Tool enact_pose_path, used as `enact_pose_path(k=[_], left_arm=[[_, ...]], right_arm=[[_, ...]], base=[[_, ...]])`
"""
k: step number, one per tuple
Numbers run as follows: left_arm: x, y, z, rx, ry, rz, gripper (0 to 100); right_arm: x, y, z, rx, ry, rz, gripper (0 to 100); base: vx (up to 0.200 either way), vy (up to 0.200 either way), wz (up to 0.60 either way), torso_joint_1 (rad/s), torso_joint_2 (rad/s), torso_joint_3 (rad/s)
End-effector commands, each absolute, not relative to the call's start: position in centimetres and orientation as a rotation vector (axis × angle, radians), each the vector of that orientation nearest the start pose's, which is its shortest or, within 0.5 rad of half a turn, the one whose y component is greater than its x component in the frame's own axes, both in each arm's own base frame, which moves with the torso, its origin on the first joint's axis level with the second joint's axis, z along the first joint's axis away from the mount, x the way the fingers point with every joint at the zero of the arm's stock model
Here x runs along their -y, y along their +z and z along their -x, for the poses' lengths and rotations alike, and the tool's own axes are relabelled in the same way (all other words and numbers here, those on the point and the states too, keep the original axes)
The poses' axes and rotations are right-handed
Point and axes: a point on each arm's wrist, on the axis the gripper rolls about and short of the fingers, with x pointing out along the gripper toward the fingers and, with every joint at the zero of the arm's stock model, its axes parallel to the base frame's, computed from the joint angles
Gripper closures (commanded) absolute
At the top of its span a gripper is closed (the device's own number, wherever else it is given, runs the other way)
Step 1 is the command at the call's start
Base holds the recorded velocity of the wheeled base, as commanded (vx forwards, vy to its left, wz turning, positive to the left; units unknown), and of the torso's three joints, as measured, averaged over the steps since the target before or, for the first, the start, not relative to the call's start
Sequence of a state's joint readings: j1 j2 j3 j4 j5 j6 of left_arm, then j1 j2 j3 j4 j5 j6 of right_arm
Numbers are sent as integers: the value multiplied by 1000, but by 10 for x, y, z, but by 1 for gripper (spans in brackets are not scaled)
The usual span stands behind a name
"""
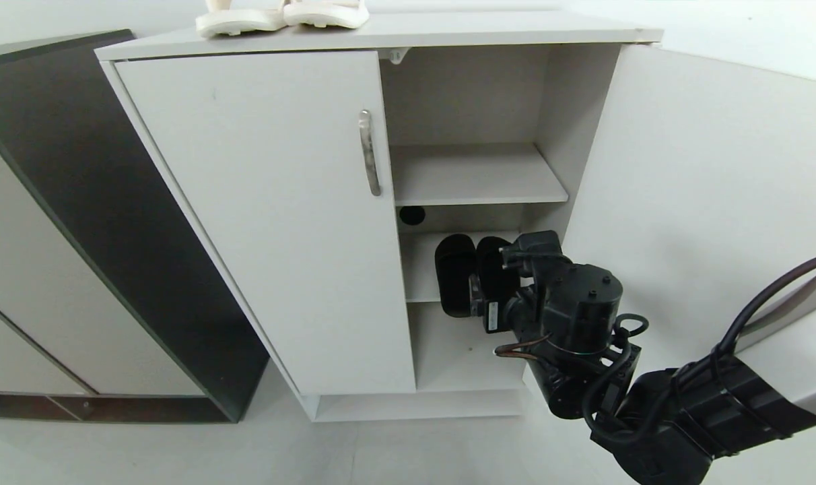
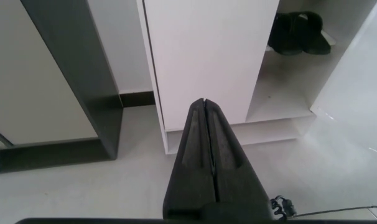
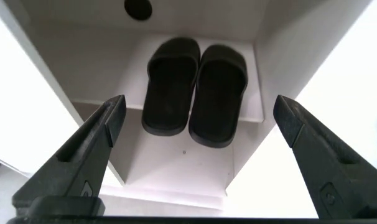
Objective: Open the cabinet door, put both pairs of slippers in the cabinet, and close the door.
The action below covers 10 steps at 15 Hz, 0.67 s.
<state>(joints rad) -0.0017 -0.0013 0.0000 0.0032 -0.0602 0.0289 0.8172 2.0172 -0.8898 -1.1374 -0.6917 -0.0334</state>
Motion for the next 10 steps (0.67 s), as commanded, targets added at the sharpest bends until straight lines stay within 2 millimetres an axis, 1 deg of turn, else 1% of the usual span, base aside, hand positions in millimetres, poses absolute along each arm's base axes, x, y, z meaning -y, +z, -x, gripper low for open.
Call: enact_pose_path(k=[1,3,5,10], left_arm=[[1,75,23,-2,-61,-29,100],[1,75,23,-2,-63,-31,100],[1,75,23,-2,-63,-32,100],[1,75,23,-2,-63,-31,100]], right_arm=[[-261,145,-264,7,126,29,0],[-260,142,-262,-3,127,39,0],[-260,140,-259,-9,138,44,0],[-260,139,-259,-12,140,49,0]], base=[[0,0,0,-2,-2,198],[0,0,0,0,5,168],[0,0,0,0,0,0],[0,0,0,0,0,0]])
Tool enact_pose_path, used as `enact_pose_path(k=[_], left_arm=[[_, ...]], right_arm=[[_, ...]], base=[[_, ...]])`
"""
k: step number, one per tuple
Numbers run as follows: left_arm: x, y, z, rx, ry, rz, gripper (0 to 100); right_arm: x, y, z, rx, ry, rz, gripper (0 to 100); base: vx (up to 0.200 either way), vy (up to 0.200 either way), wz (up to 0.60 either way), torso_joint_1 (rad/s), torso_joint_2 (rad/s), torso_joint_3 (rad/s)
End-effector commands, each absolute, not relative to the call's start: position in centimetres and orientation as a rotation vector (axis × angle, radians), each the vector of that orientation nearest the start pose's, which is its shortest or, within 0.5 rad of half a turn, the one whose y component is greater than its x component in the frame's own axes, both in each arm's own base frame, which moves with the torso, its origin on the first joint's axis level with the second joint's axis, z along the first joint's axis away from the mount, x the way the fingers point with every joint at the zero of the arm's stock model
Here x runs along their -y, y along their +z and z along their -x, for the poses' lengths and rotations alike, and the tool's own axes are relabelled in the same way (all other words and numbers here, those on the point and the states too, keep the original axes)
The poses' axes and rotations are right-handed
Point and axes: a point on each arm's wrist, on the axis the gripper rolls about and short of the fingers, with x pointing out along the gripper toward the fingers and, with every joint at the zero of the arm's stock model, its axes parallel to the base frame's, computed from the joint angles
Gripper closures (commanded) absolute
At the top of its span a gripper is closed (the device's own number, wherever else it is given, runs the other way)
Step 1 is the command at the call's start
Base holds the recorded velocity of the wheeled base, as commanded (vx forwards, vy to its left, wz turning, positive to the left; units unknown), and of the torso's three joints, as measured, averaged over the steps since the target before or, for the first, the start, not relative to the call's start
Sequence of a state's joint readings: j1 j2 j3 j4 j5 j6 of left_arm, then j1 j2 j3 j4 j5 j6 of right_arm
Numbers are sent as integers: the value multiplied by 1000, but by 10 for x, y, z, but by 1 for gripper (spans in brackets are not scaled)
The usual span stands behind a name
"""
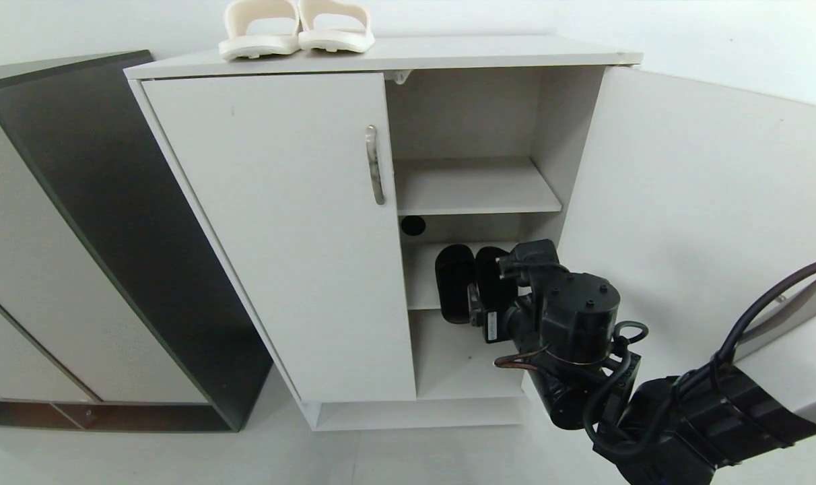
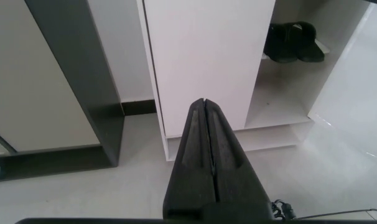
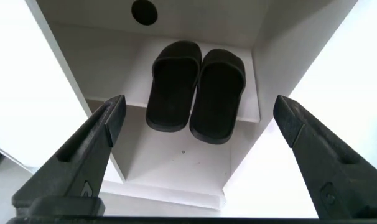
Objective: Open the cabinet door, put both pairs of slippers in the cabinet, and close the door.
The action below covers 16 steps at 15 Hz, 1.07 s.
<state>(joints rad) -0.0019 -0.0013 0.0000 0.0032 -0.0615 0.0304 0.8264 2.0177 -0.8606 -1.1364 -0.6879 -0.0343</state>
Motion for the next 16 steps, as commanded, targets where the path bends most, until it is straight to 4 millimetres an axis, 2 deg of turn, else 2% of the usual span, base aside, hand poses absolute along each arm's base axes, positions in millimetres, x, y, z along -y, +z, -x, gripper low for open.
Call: enact_pose_path(k=[1,3,16], left_arm=[[1,75,23,-2,-63,-31,100],[1,75,23,-2,-63,-31,100],[1,75,23,-2,-63,-31,100]], right_arm=[[-260,138,-258,-14,138,51,0],[-259,136,-257,-22,142,60,0],[-255,128,-255,-44,151,81,0]], base=[[0,0,0,0,0,0],[0,0,0,0,0,0],[0,200,0,4,2,6]])
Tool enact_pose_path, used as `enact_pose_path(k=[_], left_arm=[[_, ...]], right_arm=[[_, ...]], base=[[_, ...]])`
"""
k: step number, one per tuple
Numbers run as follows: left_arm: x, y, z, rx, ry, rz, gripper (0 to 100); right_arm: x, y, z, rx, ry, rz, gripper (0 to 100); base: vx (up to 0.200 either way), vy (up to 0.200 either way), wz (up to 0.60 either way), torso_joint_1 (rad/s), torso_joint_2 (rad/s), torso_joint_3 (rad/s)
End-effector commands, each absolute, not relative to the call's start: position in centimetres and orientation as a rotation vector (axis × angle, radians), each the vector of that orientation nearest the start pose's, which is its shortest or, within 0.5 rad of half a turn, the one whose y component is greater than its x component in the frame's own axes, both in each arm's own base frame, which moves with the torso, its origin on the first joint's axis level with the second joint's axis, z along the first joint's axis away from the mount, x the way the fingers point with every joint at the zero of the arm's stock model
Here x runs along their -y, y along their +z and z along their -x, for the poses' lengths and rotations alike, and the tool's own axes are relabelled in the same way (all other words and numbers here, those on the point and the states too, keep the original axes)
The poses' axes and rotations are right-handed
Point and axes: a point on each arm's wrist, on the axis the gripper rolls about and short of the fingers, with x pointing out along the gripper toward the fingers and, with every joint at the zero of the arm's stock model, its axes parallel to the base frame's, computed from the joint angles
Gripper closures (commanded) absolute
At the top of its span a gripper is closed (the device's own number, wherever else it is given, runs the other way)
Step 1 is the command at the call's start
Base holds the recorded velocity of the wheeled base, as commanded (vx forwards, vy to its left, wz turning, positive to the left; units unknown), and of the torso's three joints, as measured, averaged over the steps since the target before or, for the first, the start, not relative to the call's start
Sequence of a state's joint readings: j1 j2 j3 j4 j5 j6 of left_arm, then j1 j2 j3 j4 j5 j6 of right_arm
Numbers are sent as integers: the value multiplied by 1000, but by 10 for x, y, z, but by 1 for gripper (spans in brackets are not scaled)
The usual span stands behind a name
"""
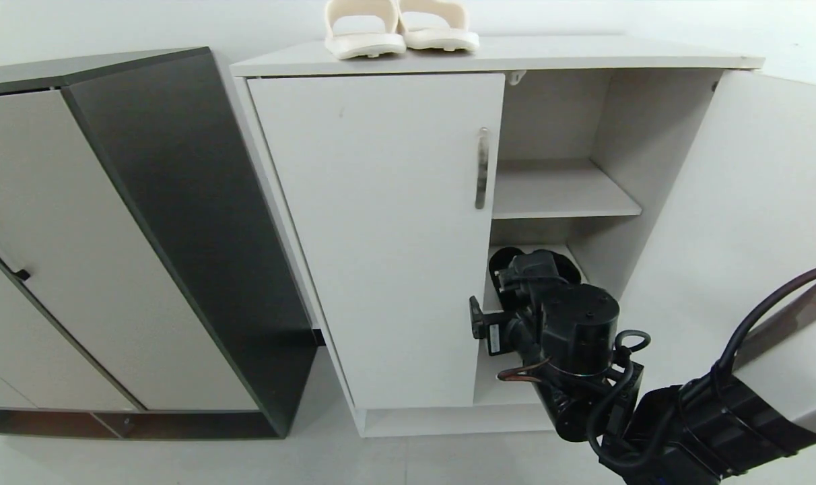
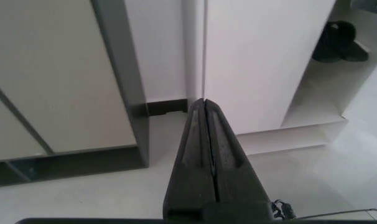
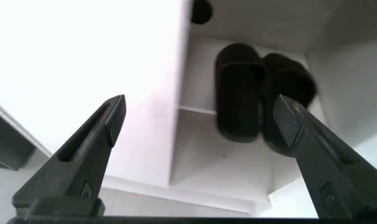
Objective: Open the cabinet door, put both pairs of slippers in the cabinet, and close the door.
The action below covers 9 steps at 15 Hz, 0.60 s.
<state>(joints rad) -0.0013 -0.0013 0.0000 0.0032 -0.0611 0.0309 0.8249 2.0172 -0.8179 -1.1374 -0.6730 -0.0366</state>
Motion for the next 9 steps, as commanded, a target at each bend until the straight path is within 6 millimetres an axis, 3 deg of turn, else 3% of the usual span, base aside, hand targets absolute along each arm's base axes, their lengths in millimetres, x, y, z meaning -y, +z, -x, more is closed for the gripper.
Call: enact_pose_path(k=[1,3,9], left_arm=[[1,75,23,-2,-63,-31,100],[1,75,23,-2,-63,-31,100],[1,75,23,-2,-63,-31,100]], right_arm=[[-255,128,-256,-44,151,82,0],[-255,129,-255,-42,153,80,0],[-255,128,-255,-43,170,90,0]], base=[[0,200,0,2,-2,-2],[0,200,0,0,2,0],[0,0,0,0,0,0]])
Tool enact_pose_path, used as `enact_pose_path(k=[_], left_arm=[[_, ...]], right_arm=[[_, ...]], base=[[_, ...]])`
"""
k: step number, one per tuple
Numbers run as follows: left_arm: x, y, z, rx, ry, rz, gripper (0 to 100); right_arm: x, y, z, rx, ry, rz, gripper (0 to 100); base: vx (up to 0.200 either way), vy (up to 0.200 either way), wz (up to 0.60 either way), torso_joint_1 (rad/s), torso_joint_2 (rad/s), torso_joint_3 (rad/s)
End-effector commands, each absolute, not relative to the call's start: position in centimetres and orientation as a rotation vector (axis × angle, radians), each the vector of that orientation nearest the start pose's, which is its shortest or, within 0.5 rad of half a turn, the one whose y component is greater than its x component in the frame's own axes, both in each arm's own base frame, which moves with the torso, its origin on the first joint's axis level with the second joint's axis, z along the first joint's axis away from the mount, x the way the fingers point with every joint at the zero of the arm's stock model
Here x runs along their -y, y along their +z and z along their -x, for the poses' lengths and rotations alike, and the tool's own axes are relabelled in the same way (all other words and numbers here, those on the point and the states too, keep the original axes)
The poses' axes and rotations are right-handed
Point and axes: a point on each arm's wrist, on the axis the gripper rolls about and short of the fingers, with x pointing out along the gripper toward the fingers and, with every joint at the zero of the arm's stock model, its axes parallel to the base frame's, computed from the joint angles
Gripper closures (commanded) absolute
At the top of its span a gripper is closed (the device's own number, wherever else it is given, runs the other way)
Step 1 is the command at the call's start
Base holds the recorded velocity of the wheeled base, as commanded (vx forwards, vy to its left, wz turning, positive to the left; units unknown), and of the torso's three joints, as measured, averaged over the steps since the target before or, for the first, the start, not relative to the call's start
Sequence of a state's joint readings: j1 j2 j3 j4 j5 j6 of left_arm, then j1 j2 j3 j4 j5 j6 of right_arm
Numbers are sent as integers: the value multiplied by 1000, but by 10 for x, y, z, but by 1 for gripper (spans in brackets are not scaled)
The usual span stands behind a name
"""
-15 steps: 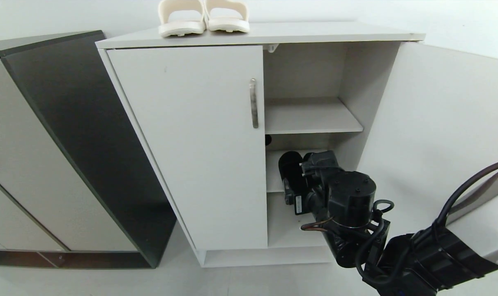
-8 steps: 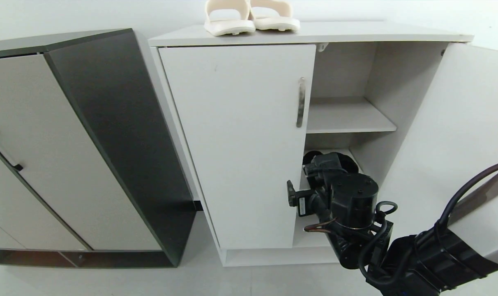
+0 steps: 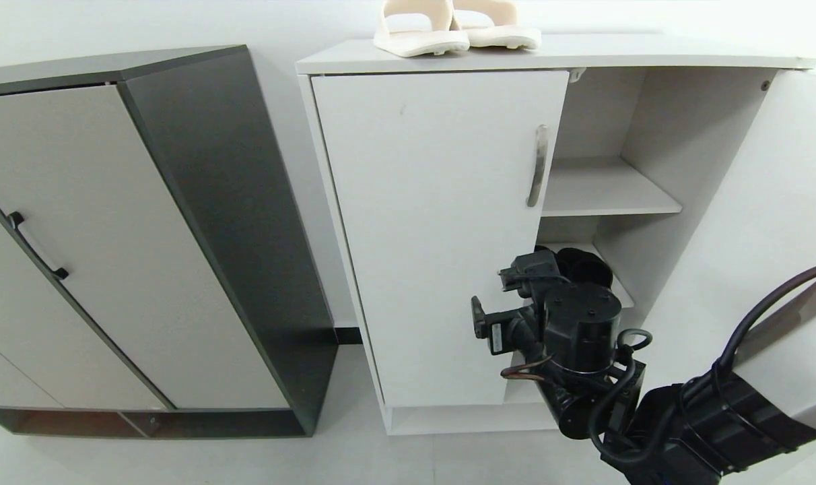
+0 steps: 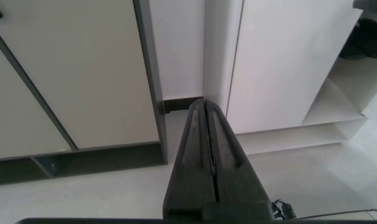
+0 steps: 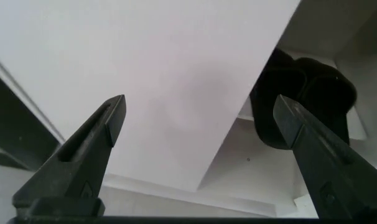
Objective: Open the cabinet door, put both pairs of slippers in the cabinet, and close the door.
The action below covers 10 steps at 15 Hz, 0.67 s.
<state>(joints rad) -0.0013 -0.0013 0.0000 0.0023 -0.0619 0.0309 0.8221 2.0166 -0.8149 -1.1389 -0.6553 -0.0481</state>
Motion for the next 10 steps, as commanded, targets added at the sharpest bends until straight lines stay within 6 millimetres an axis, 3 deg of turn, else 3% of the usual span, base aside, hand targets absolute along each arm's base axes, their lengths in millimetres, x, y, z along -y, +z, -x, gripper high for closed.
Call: enact_pose_path(k=[1,10], left_arm=[[1,75,23,-2,-63,-31,100],[1,75,23,-2,-63,-31,100]], right_arm=[[-255,128,-255,-42,170,93,0],[-257,129,-251,-13,234,75,0]], base=[[0,0,0,0,0,0],[0,0,0,0,0,0]])
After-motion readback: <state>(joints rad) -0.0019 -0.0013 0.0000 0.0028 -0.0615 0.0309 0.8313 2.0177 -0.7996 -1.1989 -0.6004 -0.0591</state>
